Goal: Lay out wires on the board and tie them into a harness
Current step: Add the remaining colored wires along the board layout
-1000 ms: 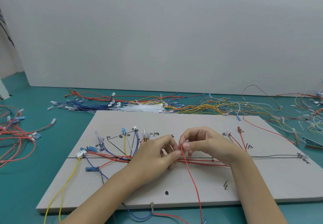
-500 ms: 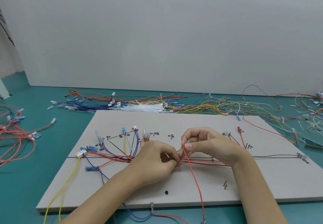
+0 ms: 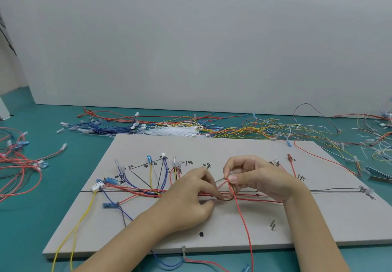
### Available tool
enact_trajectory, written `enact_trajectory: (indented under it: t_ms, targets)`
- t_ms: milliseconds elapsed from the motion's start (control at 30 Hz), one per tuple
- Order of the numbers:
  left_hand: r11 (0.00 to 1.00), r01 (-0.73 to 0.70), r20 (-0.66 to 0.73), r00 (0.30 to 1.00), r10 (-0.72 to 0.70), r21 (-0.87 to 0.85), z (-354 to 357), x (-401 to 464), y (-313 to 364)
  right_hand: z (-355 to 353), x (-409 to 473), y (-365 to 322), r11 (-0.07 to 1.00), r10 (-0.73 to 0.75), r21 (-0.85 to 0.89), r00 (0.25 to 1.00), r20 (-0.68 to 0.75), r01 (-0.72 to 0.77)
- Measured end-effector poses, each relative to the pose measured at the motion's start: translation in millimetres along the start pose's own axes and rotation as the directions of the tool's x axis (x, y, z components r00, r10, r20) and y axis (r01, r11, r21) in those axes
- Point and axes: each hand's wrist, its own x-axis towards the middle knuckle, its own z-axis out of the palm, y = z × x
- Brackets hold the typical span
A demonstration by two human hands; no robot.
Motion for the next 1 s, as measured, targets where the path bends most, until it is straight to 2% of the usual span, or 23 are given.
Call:
enact_trajectory:
  t_ms: [100, 200, 433, 567, 633, 800, 1000]
  targets:
    - [0.997, 0.028, 0.015, 1.000, -0.027, -0.072, -0.9, 0.6, 1.1, 0.5, 1.8, 1.1, 0.999, 0.039, -0.011, 0.999, 0.007, -0.039]
    - [0.998, 0.004, -0.042, 0.999, -0.007, -0.069, -0.2, 1.4, -0.7, 1.3, 2.7, 2.7, 0.997, 0.070, -0.025, 0.996, 0.053, -0.068]
    - [1.000, 0.006, -0.082, 0.997, -0.004, 0.028, 0.8, 4.3, -6.3, 1.2, 3.5, 2.7, 0.996, 0.082, -0.034, 0.992, 0.097, -0.079]
    - [0.970, 0.027, -0.074, 0.997, -0.009, 0.242, -0.5, 10.2, -2.6, 4.7, 7.8, 3.9, 0.997, 0.071, -0.025, 0.991, 0.115, -0.068]
    - [0.977, 0.035, -0.083, 0.996, -0.018, 0.208, -0.8, 10.4, -2.4, 5.9, 9.0, 3.7, 0.998, 0.062, -0.036, 0.991, 0.120, -0.059]
    - [0.974, 0.087, -0.096, 0.993, -0.068, 0.209, -0.9, 12.3, -2.7, 5.9, 9.0, 5.0, 1.000, -0.002, -0.012, 0.999, 0.046, 0.002]
    - [0.942, 0.082, -0.076, 0.995, -0.061, 0.326, -0.2, 16.7, -1.1, 12.2, 18.6, 9.8, 0.998, -0.061, -0.003, 0.996, -0.059, 0.061]
